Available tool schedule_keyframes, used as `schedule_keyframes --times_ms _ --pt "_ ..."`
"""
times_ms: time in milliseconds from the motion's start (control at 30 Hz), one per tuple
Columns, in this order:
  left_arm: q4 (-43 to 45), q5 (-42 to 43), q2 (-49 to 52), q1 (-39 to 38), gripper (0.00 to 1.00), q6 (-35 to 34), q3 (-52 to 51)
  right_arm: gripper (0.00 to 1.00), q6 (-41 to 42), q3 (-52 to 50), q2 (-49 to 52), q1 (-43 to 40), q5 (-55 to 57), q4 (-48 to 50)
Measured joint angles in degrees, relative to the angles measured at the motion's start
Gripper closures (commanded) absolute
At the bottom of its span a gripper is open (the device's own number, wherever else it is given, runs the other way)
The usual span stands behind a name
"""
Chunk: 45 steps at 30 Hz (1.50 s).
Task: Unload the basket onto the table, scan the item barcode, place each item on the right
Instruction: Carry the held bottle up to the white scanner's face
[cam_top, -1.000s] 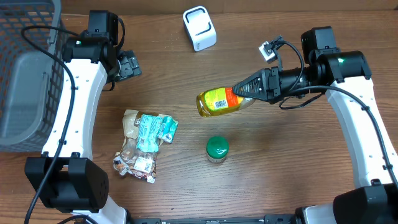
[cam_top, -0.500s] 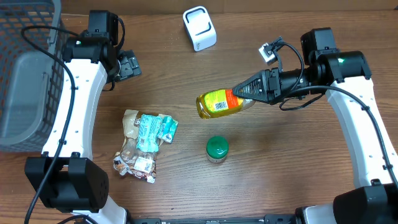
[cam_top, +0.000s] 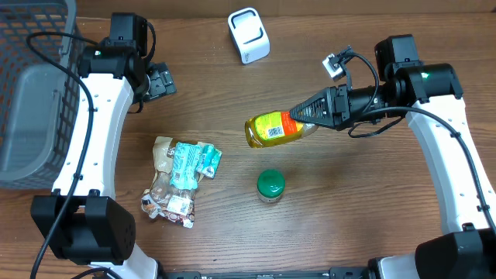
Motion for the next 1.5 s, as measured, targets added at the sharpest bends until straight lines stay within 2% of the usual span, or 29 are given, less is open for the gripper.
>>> schedule_keyframes --times_ms 267,633,833,1067,1167,1267,1400,1500 --pt "0.0 0.0 0.0 0.0 0.01 0.0 0.0 0.96 0.0 0.0 0.0 -0.1 2.4 0.0" --pt "0.0 0.0 0.0 0.0 0.0 0.0 0.0 0.96 0.6 0.0 0.0 -0.1 21.0 -0.3" --pt "0.0 0.0 0.0 0.0 0.0 0.0 0.0 0.96 7.8 0.0 0.0 2.5 37.3 1.9" --pt "0.0 0.0 0.0 0.0 0.0 0.0 0.0 0.97 19.0 0.3 0.1 11.7 55.1 6.7" --pt "0.0 0.0 0.0 0.0 0.0 0.0 0.0 0.97 21.8 4.2 0.6 13.4 58.0 5.9" --pt "0.0 0.0 0.0 0.0 0.0 0.0 0.0 0.97 23.3 12.3 1.4 13.5 59.9 3.1" --pt "0.0 0.0 0.0 0.0 0.01 0.0 0.0 0.96 24.0 24.4 2.2 13.5 62.4 -0.7" --pt "0.0 0.0 0.0 0.0 0.0 0.0 0.0 0.96 23.7 28.3 2.2 13.7 64.6 -0.8"
